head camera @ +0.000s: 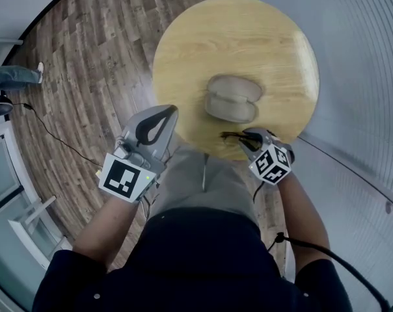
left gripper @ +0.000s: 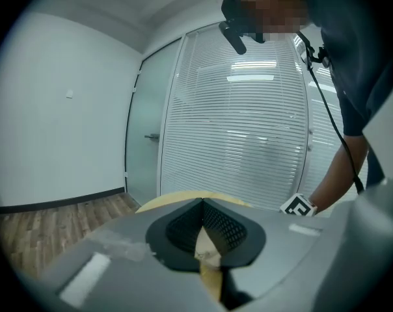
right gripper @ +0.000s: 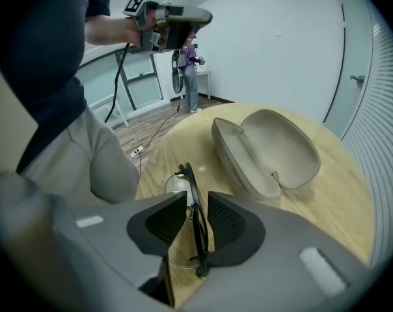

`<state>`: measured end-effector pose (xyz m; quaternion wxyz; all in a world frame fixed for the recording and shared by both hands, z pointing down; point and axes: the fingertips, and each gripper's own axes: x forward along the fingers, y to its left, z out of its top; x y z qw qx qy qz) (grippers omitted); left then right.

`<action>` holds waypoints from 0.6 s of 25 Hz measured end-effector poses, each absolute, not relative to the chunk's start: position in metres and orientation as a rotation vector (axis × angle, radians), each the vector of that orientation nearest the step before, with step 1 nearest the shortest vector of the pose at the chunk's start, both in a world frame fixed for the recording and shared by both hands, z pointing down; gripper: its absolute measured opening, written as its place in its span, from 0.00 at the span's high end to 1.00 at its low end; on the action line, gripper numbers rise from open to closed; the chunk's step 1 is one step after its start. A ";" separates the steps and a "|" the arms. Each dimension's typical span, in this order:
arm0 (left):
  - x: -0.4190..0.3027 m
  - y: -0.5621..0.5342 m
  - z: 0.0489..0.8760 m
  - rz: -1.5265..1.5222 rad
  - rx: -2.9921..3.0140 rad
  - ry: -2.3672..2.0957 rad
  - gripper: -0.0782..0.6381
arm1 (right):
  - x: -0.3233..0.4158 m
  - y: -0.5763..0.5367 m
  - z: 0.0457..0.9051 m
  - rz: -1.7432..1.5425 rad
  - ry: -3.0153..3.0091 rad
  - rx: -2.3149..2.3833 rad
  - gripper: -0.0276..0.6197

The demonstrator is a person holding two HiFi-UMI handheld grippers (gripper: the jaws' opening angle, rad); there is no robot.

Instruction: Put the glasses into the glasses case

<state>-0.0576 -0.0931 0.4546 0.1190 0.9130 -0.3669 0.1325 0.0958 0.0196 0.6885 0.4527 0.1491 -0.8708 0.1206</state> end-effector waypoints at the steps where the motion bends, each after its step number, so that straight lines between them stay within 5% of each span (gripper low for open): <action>1: -0.058 -0.093 0.455 0.389 2.671 -1.074 0.89 | 0.097 0.020 0.692 0.304 -2.136 0.360 0.79; 15: -0.067 -0.091 0.445 0.413 2.665 -1.133 0.89 | 0.095 0.023 0.691 0.348 -2.139 0.353 0.86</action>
